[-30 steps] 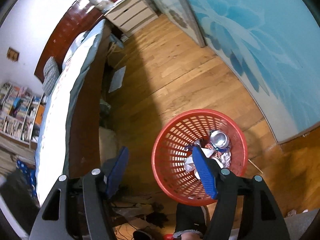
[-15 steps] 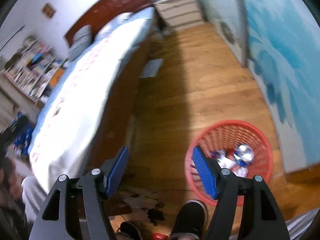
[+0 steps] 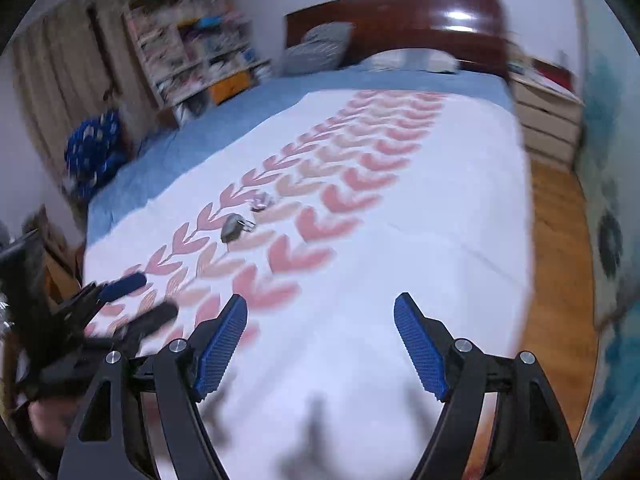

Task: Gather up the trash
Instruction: 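Return both open tools to the bed over the grey lid and paper, then grasp pink-white paper with the right tool while the left tool grasps the grey can lid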

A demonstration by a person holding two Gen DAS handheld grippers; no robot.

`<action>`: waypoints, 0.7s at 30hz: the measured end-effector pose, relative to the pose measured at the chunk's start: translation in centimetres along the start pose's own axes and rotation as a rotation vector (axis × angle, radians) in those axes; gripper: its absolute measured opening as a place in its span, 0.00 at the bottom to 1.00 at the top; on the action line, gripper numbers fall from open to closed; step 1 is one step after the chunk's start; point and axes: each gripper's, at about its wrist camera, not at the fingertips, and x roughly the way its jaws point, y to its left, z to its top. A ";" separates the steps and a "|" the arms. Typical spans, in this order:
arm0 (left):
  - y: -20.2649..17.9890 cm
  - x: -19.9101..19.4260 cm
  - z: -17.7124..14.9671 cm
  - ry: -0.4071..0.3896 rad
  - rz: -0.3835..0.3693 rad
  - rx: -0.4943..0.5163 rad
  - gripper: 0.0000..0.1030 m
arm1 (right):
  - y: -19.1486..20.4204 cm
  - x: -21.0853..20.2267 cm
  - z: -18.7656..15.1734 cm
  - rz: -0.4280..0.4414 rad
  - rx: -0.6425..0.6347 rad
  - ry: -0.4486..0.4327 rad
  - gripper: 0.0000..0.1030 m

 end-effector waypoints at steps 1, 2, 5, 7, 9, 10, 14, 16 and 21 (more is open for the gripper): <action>1.6 0.2 -0.1 0.011 0.017 -0.069 0.84 | 1.0 2.0 1.3 0.004 -0.012 0.013 0.73; 3.5 0.3 -0.6 0.019 0.032 -0.180 0.84 | 2.2 4.2 2.5 0.003 -0.030 0.027 0.72; 7.1 1.3 -1.7 0.067 -0.008 -0.378 0.84 | 6.0 11.2 6.1 -0.018 -0.093 0.071 0.69; 7.8 1.3 -2.2 0.078 -0.012 -0.398 0.84 | 8.0 16.1 8.2 -0.005 -0.097 0.103 0.67; 8.7 1.1 -2.5 0.066 -0.015 -0.419 0.84 | 9.7 21.0 9.8 -0.025 -0.109 0.135 0.65; 9.1 1.2 -2.6 0.067 -0.016 -0.425 0.84 | 10.2 22.9 10.4 -0.031 -0.104 0.143 0.65; 10.3 2.1 -2.4 0.079 -0.022 -0.439 0.84 | 12.2 30.6 12.5 -0.094 -0.098 0.197 0.62; 10.6 2.2 -2.3 0.077 -0.011 -0.417 0.84 | 12.7 33.2 12.7 -0.093 -0.093 0.226 0.48; 12.3 3.3 -1.7 0.065 -0.013 -0.446 0.84 | 13.0 33.8 11.3 -0.111 -0.130 0.168 0.22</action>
